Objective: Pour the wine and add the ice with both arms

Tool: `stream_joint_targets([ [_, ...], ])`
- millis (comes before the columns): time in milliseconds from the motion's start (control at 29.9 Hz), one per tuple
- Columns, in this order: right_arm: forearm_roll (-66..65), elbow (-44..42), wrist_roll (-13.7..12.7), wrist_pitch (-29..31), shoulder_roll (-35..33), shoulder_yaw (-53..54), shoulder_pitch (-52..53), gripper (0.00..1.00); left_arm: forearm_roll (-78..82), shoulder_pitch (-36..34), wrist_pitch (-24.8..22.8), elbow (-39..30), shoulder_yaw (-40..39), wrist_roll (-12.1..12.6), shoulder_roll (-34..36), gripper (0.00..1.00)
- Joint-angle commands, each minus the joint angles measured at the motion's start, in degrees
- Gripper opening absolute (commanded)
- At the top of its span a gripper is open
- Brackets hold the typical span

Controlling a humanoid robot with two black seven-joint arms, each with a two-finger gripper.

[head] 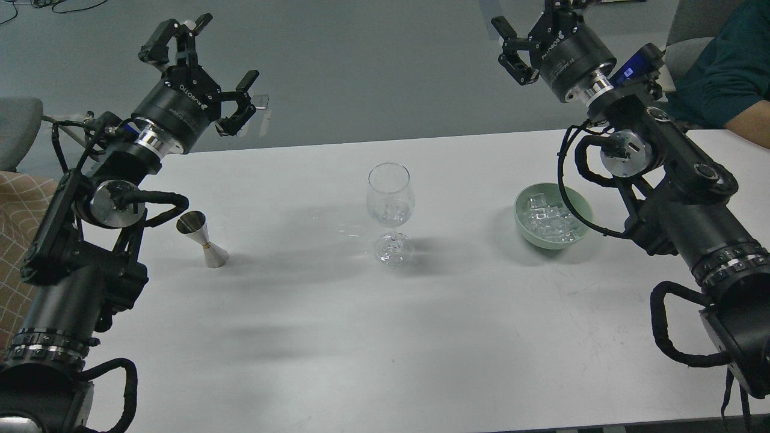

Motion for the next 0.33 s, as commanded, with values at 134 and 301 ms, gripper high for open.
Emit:
stream_joint_targets([
  [134, 0.0, -0.1, 0.1, -0.7, -0.5, 0.0, -0.3, 1.0, -0.1, -2.7, 0.0, 4.1, 0.3, -0.2, -1.4, 0.98],
  [301, 0.0, -0.6, 0.2, -0.9, -0.8, 0.1, -0.3, 1.0, 0.5, -7.2, 0.0, 11.7, 0.5, -0.6, -2.7, 0.98],
])
